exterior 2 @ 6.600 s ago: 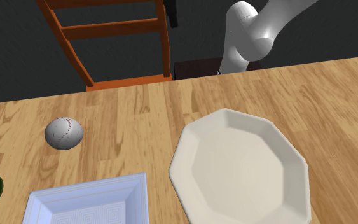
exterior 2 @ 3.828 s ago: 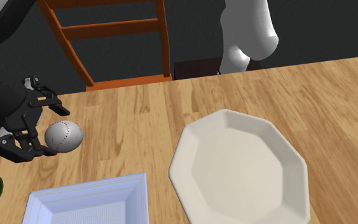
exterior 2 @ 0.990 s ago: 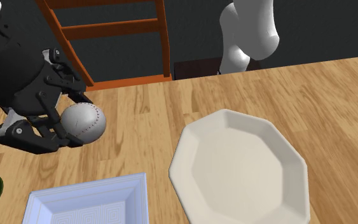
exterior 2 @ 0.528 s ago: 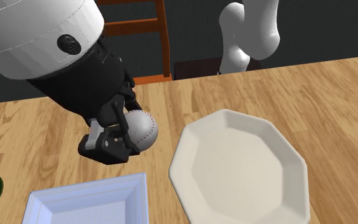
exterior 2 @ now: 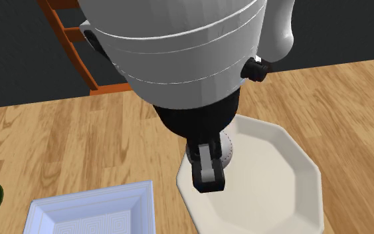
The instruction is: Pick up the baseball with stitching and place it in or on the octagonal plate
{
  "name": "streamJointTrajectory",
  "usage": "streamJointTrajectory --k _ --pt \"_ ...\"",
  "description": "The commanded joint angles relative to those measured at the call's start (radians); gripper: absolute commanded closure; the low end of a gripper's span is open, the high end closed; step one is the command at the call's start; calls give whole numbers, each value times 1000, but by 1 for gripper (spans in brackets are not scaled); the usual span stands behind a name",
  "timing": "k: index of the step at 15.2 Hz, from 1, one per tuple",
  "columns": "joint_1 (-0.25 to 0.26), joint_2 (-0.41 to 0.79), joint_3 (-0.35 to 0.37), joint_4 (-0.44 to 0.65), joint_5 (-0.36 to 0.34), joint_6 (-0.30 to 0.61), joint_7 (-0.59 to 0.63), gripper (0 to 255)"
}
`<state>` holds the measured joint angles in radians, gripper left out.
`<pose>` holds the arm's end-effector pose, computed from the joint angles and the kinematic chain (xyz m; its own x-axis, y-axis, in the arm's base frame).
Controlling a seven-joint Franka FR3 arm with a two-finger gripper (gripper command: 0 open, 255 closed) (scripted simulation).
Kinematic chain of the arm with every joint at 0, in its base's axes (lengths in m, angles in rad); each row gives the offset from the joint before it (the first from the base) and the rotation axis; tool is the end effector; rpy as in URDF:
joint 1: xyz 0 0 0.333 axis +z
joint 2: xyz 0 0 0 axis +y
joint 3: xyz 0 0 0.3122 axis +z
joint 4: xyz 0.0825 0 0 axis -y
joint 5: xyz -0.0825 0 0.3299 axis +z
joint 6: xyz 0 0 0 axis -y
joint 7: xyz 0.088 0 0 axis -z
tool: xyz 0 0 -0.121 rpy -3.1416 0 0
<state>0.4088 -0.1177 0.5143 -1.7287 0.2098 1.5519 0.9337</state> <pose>0.2483 0.3929 0.5897 0.9861 -0.0167 -0.1654 -0.0221 -0.9993 -0.0305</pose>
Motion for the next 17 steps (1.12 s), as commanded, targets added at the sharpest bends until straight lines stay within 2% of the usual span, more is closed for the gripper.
streamJointTrajectory --k 1,5,17 --pt "17 -41 16 -48 25 17 28 255" --pt "62 -104 67 -98 71 32 114 255" --pt "69 -116 79 -269 85 189 84 255"
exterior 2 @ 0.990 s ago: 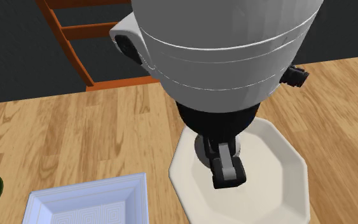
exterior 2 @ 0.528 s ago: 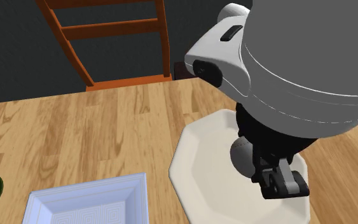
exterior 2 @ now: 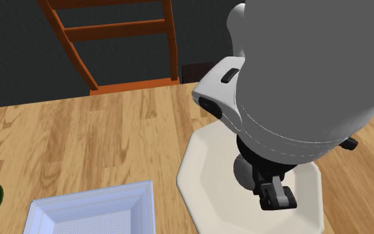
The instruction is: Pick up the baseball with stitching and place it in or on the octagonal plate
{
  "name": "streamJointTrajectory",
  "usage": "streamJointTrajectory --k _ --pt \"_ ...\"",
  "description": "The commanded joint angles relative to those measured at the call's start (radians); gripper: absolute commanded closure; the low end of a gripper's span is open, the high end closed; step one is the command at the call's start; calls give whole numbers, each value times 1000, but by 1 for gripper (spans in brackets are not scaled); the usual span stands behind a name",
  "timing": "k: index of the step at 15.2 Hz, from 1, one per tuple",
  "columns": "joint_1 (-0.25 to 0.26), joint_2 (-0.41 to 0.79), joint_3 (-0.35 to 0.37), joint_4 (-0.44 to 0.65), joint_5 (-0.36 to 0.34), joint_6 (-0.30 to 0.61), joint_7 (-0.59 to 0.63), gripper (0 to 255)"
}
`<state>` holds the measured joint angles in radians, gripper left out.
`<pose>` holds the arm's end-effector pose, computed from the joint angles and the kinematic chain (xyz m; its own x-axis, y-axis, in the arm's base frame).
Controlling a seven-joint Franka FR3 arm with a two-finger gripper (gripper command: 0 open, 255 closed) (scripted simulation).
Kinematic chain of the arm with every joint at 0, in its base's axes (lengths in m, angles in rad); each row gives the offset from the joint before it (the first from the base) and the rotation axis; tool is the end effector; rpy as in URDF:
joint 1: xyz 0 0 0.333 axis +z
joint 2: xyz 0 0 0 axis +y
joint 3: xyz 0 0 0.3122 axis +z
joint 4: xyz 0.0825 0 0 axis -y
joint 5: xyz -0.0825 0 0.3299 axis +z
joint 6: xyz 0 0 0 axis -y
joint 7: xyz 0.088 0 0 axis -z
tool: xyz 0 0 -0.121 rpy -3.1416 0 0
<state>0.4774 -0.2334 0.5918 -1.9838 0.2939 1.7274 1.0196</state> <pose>0.1673 0.4129 0.5369 0.9859 -0.0189 -0.1660 -0.0241 -0.9993 -0.0296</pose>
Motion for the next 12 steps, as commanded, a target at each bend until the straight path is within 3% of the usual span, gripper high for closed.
streamJointTrajectory --k 1,10,11,12 --pt "1 0 3 -26 2 27 -4 255" --pt "2 0 4 -35 3 36 -5 255" --pt "2 1 4 -35 2 36 -5 0" --pt "2 1 4 -35 2 36 -5 0"
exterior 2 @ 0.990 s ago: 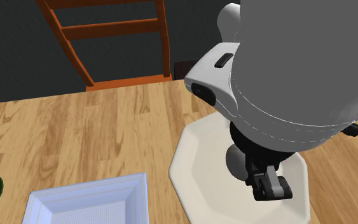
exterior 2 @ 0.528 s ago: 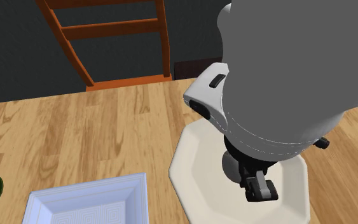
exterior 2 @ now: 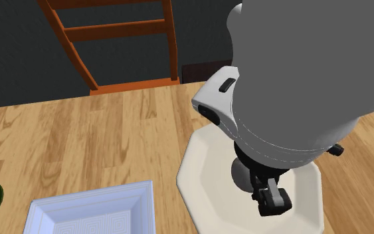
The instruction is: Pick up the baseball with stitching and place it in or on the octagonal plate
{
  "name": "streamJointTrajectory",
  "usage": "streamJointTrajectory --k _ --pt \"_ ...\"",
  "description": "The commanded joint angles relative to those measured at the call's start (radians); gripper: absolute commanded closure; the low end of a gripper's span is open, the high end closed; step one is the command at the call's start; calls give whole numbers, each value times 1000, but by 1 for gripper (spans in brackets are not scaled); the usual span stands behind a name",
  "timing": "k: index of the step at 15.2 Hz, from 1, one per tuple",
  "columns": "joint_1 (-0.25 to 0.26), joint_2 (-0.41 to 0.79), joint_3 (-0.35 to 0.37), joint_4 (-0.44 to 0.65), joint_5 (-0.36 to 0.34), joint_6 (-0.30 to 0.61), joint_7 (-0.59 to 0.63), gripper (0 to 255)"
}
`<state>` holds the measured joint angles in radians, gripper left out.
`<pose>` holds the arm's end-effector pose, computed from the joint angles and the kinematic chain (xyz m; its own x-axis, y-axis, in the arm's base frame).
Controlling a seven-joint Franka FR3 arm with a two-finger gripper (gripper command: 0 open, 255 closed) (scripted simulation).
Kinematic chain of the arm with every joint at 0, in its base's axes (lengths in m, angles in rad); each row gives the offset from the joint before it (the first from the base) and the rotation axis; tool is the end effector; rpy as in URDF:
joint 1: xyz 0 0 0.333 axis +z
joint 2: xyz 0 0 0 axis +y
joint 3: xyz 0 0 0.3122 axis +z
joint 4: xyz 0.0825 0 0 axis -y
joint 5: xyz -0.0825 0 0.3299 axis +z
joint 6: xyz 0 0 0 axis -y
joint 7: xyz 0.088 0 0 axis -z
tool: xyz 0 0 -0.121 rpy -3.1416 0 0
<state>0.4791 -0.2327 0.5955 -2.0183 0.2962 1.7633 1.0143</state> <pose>0.1675 0.4132 0.5249 0.9861 -0.0188 -0.1653 -0.0242 -0.9992 -0.0304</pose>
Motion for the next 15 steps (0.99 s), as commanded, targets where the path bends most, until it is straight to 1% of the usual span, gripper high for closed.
streamJointTrajectory --k 1,4,8,15 --pt "0 0 0 0 0 0 0 0" --pt "0 0 0 -1 0 0 0 0" --pt "-12 11 -18 133 -16 -124 10 0" --pt "-12 11 -18 133 -16 -124 10 0"
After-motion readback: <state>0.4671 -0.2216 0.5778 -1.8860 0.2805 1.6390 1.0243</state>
